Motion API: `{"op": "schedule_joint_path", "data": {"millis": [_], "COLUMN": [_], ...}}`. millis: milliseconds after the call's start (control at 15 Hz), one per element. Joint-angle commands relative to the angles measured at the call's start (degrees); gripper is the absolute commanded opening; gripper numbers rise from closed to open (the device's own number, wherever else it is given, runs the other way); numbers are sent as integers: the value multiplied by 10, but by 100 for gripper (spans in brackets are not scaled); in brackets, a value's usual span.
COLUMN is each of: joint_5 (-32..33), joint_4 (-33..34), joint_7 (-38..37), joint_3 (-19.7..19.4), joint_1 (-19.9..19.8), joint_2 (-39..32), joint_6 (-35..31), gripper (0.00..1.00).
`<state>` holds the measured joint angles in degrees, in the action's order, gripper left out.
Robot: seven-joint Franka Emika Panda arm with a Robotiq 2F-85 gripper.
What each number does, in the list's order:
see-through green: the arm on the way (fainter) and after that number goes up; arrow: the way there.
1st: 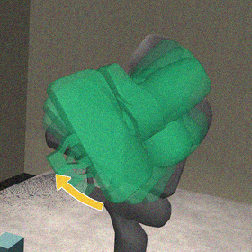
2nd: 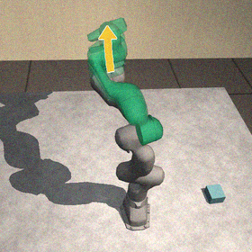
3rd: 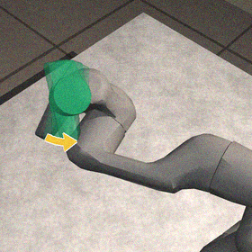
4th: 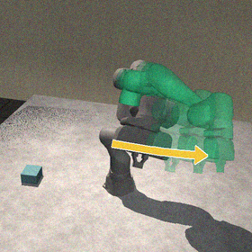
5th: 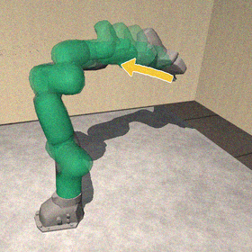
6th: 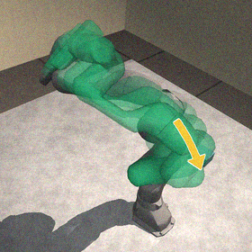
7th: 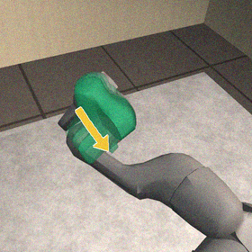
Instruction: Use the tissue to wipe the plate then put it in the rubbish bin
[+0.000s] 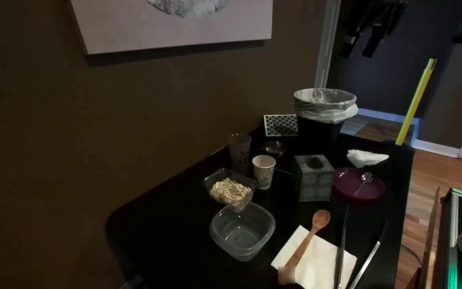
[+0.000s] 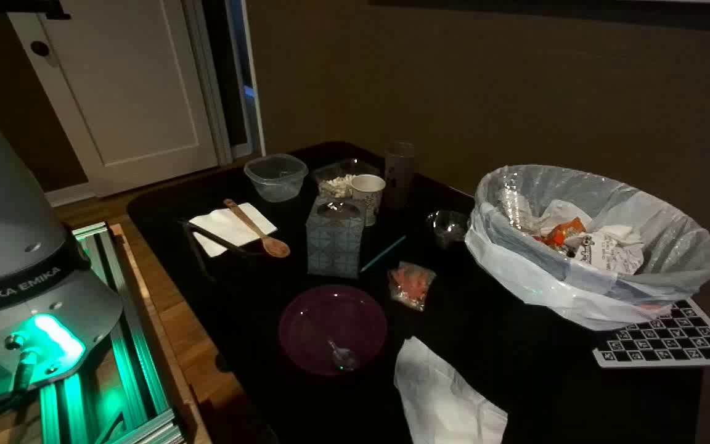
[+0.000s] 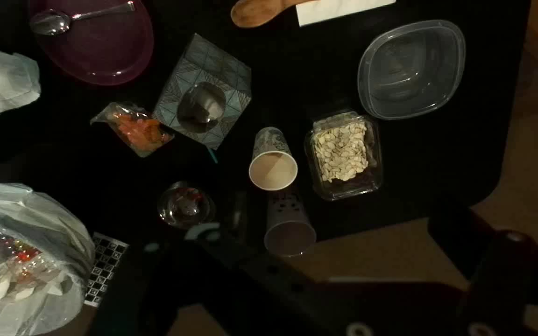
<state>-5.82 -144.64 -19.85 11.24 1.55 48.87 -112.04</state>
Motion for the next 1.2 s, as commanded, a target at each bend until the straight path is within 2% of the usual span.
{"op": "schedule_joint_path", "data": {"millis": [0,400,533,800,933,1133], "joint_5": [0,0,8,27,31,38], "joint_4": [1,1,-14,-60,-76,-79], "joint_7": [1,1,-5,-1,6,5], "joint_3": [0,0,-9,-49,-80,-129], "joint_1": [-1,-1,-17,-62,-87,-139], "joint_2": [0,0,2,16,14,-20], "joint_6": [1,1,3,-12,-13,-6], "gripper": [100,100,100,100,100,100]}}
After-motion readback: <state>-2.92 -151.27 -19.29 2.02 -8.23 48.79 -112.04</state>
